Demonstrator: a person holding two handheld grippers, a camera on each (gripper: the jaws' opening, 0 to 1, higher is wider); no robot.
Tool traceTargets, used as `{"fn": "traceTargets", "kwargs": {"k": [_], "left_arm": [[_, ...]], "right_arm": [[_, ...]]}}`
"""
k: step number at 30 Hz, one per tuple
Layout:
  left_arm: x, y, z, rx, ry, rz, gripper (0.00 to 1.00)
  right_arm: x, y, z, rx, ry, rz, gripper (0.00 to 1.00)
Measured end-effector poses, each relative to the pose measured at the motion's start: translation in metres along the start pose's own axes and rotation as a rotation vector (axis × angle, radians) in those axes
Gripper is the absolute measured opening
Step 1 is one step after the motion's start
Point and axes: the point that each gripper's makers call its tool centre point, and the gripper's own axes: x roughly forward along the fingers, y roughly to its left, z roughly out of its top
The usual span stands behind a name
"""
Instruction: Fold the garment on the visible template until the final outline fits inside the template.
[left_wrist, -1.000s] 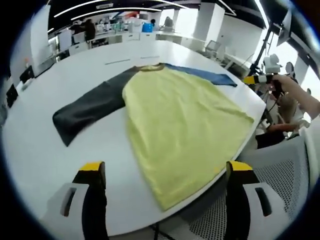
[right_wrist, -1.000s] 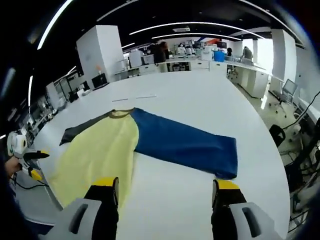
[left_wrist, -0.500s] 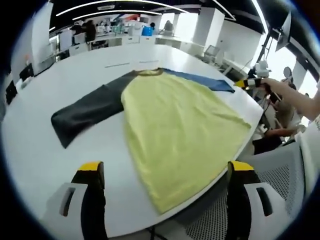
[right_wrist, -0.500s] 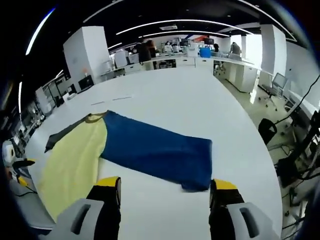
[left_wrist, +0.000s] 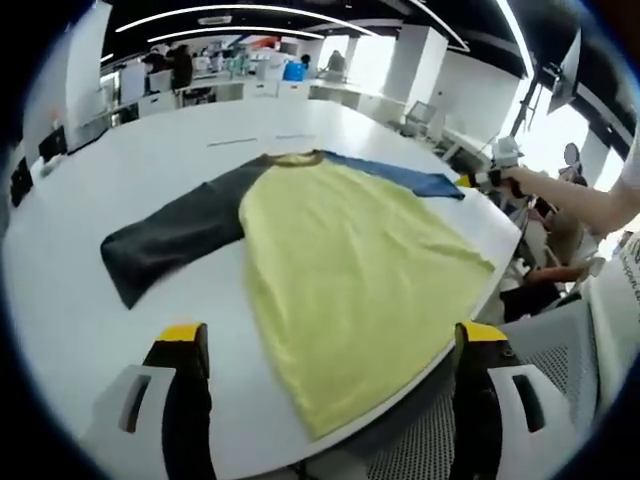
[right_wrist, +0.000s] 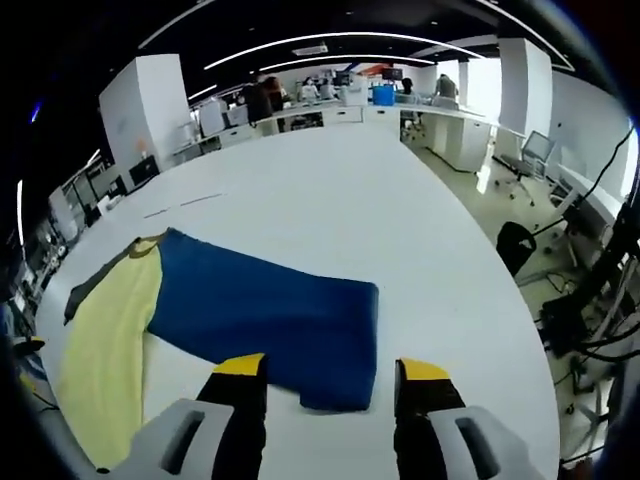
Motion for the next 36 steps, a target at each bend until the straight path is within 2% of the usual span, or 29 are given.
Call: {"fn": "traceTargets", "kwargs": {"k": [7,10,18,23,27,36], "left_arm": [[-0.002,0.0,0.012,0.027,-0.04,0.001,0.97],[-0.003,-0.002,0.015,0.039,-0.055,0.001,0.97],[-0.005,-0.005,0.025,0.061,-0.107,-0.007,0.96],[-0.004,-0.005,0.024,0.078,-0.098,-0.005,0.96],[-0.004,-0.006,0.02,0.086,-0.07,-0.007,0.94],[-0.004,-0.007,0.018,0.096,-0.066,-0.006,0.95]], "right_arm": [[0.006,-0.007,-0.01,0.007,0.033,-0.021,0.37],[0.006,-0.01,-0.016,0.006,0.055,-0.036,0.26],[0.006,-0.015,-0.017,0.008,0.059,-0.055,0.25],[0.006,-0.015,-0.017,0.017,0.059,-0.062,0.19],[0.007,-0.023,-0.018,0.07,0.065,-0.078,0.06],[0.005,-0.023,-0.019,0.101,0.067,-0.084,0.0]]}}
